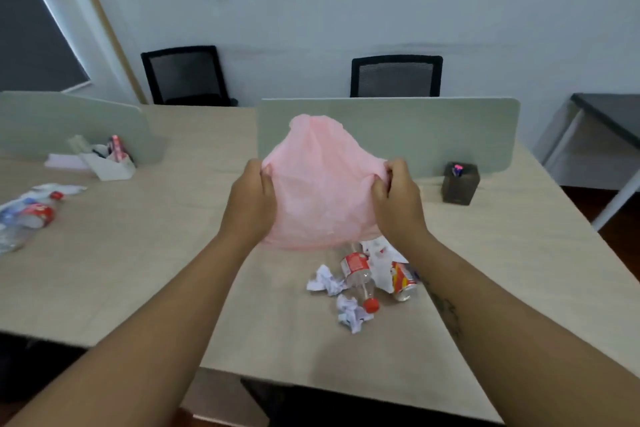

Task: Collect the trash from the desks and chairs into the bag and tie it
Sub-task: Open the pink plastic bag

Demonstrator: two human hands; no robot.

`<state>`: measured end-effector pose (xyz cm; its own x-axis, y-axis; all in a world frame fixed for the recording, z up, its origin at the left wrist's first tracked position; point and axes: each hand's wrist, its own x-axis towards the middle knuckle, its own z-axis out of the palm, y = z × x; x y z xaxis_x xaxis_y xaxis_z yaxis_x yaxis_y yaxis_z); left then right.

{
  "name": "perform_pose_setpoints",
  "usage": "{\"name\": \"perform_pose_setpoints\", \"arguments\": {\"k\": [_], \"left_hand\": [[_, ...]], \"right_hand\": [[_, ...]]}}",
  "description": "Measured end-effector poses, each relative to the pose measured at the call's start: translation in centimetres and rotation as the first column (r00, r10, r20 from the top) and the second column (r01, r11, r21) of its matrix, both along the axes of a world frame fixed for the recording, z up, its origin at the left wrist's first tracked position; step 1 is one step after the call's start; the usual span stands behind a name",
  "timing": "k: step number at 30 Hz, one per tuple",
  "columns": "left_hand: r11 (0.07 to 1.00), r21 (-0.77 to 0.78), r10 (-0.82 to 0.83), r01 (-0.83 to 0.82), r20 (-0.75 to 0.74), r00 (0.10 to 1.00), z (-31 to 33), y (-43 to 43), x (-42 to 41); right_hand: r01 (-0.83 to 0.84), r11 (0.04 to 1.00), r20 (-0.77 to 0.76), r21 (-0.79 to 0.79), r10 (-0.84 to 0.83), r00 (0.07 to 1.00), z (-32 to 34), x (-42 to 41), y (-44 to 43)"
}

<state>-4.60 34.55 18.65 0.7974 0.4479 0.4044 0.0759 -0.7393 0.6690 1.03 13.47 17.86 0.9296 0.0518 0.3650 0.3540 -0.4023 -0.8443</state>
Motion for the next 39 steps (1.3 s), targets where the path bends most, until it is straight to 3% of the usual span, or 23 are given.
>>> {"name": "perform_pose_setpoints", "arguments": {"k": [3,9,14,16,19,21,23,26,28,30,32,34,36,39], "left_hand": [[0.998,0.062,0.016,-0.009,-0.115,0.993,-2.3,8.5,-2.3],[0.994,0.105,0.062,-0.03,-0.31,0.949,-7.9,20.1,-6.4],[0.996,0.077,0.075,-0.038,-0.56,0.825,-12.8,25.1,-7.9],[0.965,0.246,0.091,0.093,-0.645,0.759,-15.1,25.5,-9.2],[0.8,0.392,-0.057,0.454,-0.703,0.708,-19.2,25.8,-11.2],[0.683,0.443,-0.162,0.581,-0.684,0.711,-21.9,27.0,-11.4],[0.681,0.421,-0.251,0.599,-0.635,0.731,-23.1,28.1,-10.8],[0.761,0.399,-0.252,0.511,-0.544,0.8,-22.9,28.9,-9.0],[0.85,0.297,-0.231,0.435,-0.533,0.814,-21.7,28.7,-7.3],[0.933,0.144,-0.214,0.329,-0.511,0.832,-20.2,28.0,-5.6],[0.958,-0.039,-0.266,0.286,-0.499,0.824,-18.7,27.2,-4.0],[0.953,-0.156,-0.302,0.259,-0.456,0.837,-17.6,26.8,-2.8],[0.961,-0.157,-0.273,0.227,-0.408,0.871,-16.6,27.2,-1.9],[0.99,-0.107,-0.121,0.091,-0.328,0.937,-15.2,29.9,0.3]], "right_hand": [[-0.001,1.0,-0.075,0.028,0.003,0.997,-3.0,-2.6,8.2],[-0.029,0.993,-0.181,-0.113,0.008,0.983,-9.8,-6.0,18.3],[-0.111,0.959,-0.375,-0.262,0.004,0.927,-16.3,-6.8,23.0],[-0.125,0.963,-0.474,-0.237,-0.003,0.88,-18.3,-6.9,24.4],[-0.113,0.977,-0.542,-0.179,-0.002,0.84,-20.1,-6.0,26.4],[-0.138,0.971,-0.562,-0.195,0.005,0.827,-20.8,-5.2,27.4],[-0.155,0.958,-0.558,-0.241,-0.007,0.83,-21.4,-4.6,27.7],[-0.123,0.94,-0.495,-0.318,-0.054,0.867,-21.3,-4.3,27.6],[-0.191,0.903,-0.455,-0.386,-0.007,0.89,-21.0,-4.4,27.6],[-0.373,0.789,-0.509,-0.488,0.09,0.856,-21.2,-4.8,28.1],[-0.464,0.686,-0.563,-0.561,0.095,0.821,-21.9,-5.1,28.7],[-0.338,0.728,-0.52,-0.597,-0.03,0.854,-21.9,-5.0,29.6],[-0.112,0.792,-0.467,-0.601,-0.234,0.853,-20.9,-4.7,30.5],[0.171,0.779,-0.435,-0.603,-0.5,0.749,-19.0,-3.8,30.2]]}}
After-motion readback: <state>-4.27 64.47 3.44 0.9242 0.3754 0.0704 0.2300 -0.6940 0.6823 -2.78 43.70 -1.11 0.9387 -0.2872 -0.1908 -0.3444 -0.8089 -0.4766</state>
